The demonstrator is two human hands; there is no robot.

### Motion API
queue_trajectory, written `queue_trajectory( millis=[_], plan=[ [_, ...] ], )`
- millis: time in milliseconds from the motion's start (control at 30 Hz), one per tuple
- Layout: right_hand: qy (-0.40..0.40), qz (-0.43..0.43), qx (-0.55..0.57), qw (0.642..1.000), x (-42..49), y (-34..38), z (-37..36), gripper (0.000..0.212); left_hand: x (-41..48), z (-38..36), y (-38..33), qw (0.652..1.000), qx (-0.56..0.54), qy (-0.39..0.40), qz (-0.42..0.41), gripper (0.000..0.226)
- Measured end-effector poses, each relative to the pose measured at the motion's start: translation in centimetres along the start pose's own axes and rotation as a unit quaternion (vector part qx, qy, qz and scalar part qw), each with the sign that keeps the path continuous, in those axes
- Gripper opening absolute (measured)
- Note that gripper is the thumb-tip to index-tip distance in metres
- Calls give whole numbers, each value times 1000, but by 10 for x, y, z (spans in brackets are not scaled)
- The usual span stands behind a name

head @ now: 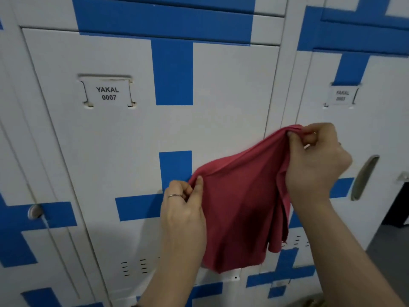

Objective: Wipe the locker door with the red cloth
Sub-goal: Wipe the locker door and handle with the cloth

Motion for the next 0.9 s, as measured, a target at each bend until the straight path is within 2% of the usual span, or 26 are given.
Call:
queue_trajectory(
  millis=[33, 100, 200, 267, 367, 433, 533, 600, 667, 733, 867, 900],
  plan=[
    [6, -19, 1, 1000, 0, 1, -1, 6, -5, -6, 0, 998, 58, 11, -35, 19],
    [19, -29, -4, 999, -1, 1, -4, 5, -16, -19, -5, 990, 110, 39, -77, 34],
    [4, -13, -1, 1000, -13, 4, -10, 12, -20, -26, -18, 994, 89, 6, -71, 41],
    [12, 14, -6, 1000, -34, 6, -16, 26, -17, -27, -23, 995, 58, -31, -76, 43],
    [108, 82, -49, 990, -65, 1, -35, 61, -9, -30, -24, 995, 19, -75, -62, 53],
    [135, 115, -82, 981, -71, -6, -43, 75, -3, -31, -21, 993, 16, -109, -47, 48],
    [143, 129, -95, 977, -62, -11, -52, 80, 4, -31, -16, 988, 20, -150, -31, 21],
    [154, 133, -100, 974, -58, -11, -54, 82, 4, -31, -14, 989, -3, -150, -1, 5],
    [170, 138, -94, 971, -57, -10, -53, 85, 3, -29, -11, 989, -30, -146, 20, 35],
    [184, 139, -90, 969, -58, -9, -52, 87, 1, -26, -5, 989, -20, -138, 42, 46],
    [191, 155, -122, 962, -69, -10, -53, 89, -11, -18, 13, 991, 0, -94, 97, 10],
    [189, 160, -129, 960, -72, -10, -54, 89, -13, -17, 14, 992, 13, -77, 99, 9]
  ],
)
Point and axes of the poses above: each hand's wrist, its own x-axis towards the middle knuckle, its own z-axis out of the back of the hand, y = z × x, the point moved 4 cm from there along x, towards the middle knuckle, and after that the axes turned 12 degrees about -x, right-handed, at the moved point
